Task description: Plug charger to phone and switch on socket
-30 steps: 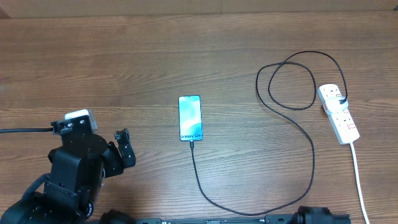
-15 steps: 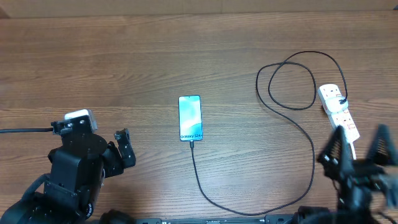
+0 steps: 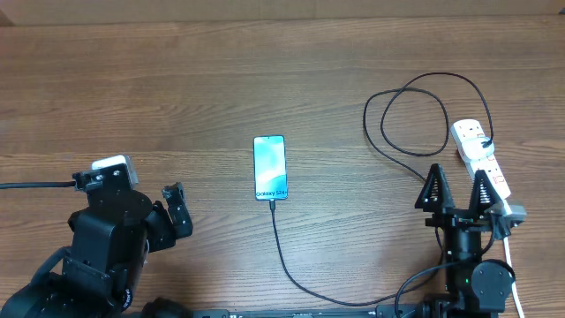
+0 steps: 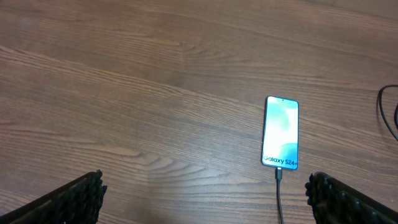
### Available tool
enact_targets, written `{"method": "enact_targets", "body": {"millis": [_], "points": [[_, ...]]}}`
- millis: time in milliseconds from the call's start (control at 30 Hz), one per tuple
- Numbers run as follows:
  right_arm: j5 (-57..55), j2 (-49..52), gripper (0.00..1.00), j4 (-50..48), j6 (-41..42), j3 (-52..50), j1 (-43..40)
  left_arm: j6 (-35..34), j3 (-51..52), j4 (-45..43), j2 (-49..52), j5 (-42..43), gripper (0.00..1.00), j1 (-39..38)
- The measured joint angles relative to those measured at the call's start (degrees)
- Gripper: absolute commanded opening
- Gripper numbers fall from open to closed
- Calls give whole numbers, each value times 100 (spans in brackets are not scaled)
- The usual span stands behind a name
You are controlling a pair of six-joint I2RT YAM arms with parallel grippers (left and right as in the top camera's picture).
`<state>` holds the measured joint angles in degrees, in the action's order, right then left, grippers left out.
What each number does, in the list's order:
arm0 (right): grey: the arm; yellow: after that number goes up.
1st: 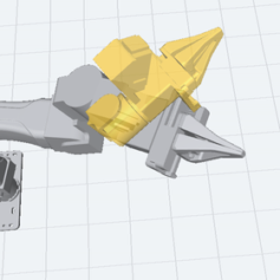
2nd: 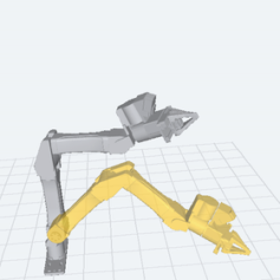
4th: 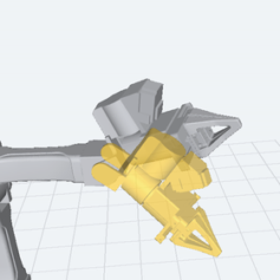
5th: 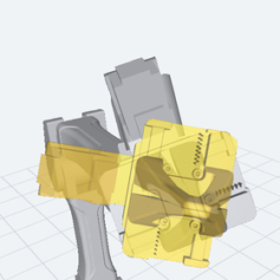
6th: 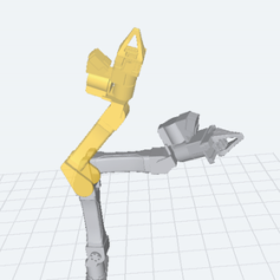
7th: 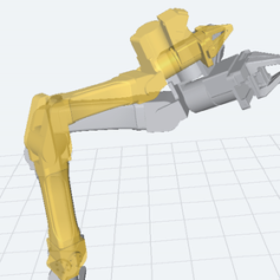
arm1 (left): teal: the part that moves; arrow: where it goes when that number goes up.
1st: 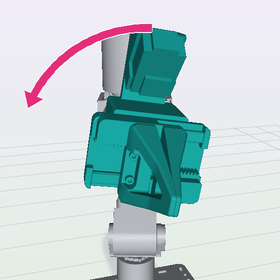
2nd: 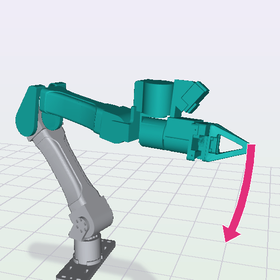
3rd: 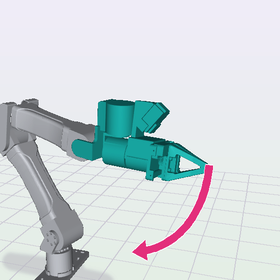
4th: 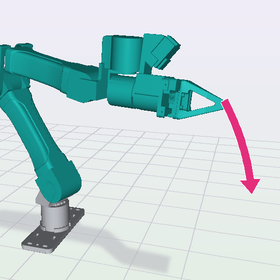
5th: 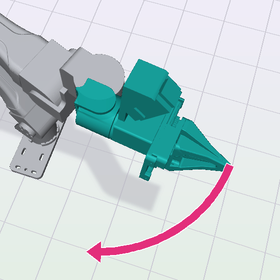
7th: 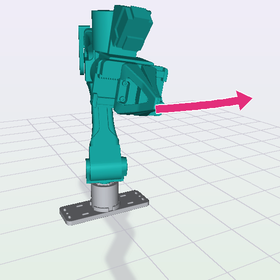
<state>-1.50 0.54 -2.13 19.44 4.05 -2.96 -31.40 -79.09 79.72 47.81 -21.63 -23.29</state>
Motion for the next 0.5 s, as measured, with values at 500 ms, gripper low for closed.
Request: {"method": "enact_targets", "body": {"millis": [500], "points": [[2, 22, 100, 1305, 7, -116, 0, -2, 0, 0, 0, 0, 100, 0]]}}
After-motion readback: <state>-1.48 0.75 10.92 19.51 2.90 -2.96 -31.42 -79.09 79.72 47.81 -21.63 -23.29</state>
